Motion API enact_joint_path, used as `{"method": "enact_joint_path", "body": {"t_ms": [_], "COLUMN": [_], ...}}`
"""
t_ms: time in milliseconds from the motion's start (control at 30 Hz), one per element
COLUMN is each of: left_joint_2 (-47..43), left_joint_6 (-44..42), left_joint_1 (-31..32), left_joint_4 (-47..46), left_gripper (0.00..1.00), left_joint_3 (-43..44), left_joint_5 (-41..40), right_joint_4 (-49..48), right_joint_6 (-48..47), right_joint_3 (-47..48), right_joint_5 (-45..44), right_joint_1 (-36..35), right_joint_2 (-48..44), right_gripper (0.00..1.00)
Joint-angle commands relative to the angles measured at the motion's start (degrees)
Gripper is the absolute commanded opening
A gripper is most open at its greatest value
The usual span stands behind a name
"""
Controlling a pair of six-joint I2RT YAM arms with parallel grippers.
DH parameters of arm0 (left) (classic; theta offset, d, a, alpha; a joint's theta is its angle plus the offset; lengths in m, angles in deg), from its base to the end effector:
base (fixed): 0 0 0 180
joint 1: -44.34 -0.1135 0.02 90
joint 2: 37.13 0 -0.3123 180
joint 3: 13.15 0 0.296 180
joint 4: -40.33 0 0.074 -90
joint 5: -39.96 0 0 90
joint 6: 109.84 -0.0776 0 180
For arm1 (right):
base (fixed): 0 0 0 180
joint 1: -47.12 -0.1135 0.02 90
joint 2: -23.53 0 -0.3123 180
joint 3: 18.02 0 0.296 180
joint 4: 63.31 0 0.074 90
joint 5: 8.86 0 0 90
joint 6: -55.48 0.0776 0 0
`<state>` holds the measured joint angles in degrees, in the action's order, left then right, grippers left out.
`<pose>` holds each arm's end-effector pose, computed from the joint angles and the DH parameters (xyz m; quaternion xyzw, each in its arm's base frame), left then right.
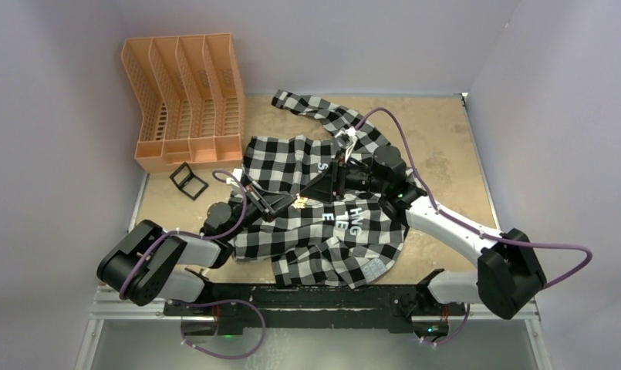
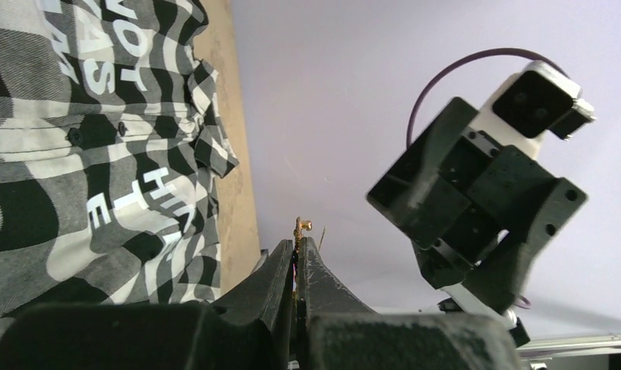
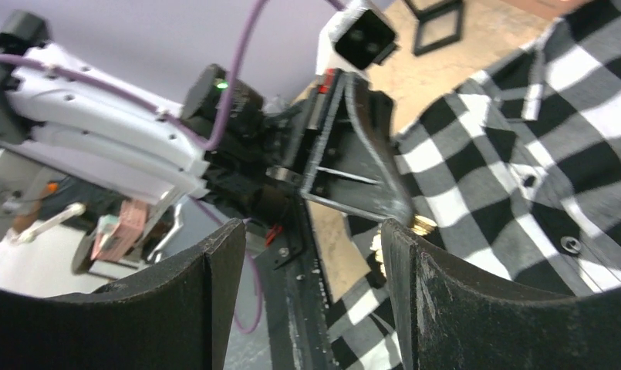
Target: Remove the brooch from the garment
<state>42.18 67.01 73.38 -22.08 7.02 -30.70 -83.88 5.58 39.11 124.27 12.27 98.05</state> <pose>0.2156 -0.1491 0.1747 -0.2203 0.6516 -0.6686 0.2826 0.2565 0.2433 0.3333 -0.2375 0.6507 0.6115 0.3825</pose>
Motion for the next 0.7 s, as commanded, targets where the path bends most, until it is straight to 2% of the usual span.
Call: {"method": "enact_joint_path", "body": {"t_ms": [0,133,300,400,567,667], "left_joint_2": [-0.02,-0.74,-1.92,-2.54,-3.52,-3.8], "left_joint_6": [1.72,1.73,1.28,1.65,1.76,1.77], "left_joint_1": [0.32,0.38,0.32,0.27,0.42,0.41], "left_joint_4": [-7.03,-7.77,-8.6,-8.86,-8.74,-8.62], "left_gripper": [0.0,0.0,0.0,0.0,0.0,0.0], "left_joint_3": [-0.55,-0.26,-0.36,-0.3,0.03,0.14], "left_joint_5": [0.55,1.03,1.15,1.08,1.07,1.2], "right_joint_4": [10.91,9.94,4.17,2.6,0.27,-0.86], "right_joint_6": [-7.24,-7.07,-4.76,-3.94,-3.13,-2.56], "right_joint_3": [0.66,-1.25,-3.37,-3.77,-3.78,-3.6], "right_joint_5": [-6.68,-8.14,-6.65,-5.63,-3.67,-2.99], "right_joint_1": [0.56,0.98,1.06,1.18,1.19,1.2], "right_joint_2": [-0.94,-1.05,-0.21,0.99,3.23,4.09], "right_gripper": [0.68,0.68,0.66,0.6,0.44,0.4]}}
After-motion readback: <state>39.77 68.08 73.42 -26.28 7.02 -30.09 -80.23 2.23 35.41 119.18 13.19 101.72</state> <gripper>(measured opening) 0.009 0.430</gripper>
